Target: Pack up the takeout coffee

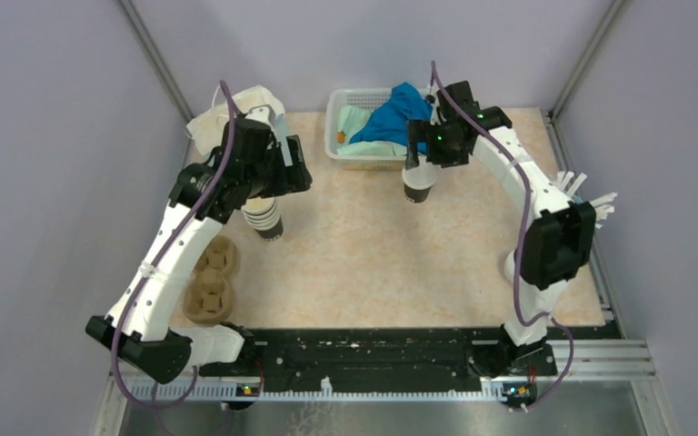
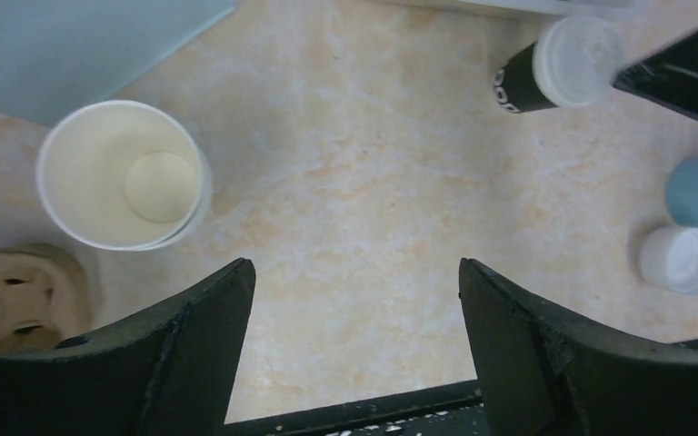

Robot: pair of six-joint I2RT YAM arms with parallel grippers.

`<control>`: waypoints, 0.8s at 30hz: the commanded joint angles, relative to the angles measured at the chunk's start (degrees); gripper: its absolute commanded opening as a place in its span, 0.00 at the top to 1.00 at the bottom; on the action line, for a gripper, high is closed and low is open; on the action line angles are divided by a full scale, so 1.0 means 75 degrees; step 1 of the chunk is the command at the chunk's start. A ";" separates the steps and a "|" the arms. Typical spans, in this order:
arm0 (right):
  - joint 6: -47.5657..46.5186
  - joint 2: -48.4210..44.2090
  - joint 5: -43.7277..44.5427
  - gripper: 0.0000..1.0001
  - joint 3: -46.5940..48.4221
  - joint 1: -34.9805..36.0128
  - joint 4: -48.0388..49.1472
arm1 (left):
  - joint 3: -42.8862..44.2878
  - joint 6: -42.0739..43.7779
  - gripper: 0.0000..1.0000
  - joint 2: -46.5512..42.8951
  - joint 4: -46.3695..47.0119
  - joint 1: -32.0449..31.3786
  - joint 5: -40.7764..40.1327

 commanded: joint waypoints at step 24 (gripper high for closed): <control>0.0574 -0.5061 -0.2026 0.02 -0.4332 -0.0044 0.0128 | 0.0084 0.1839 0.54 0.2364 -0.0304 0.1452 -0.1033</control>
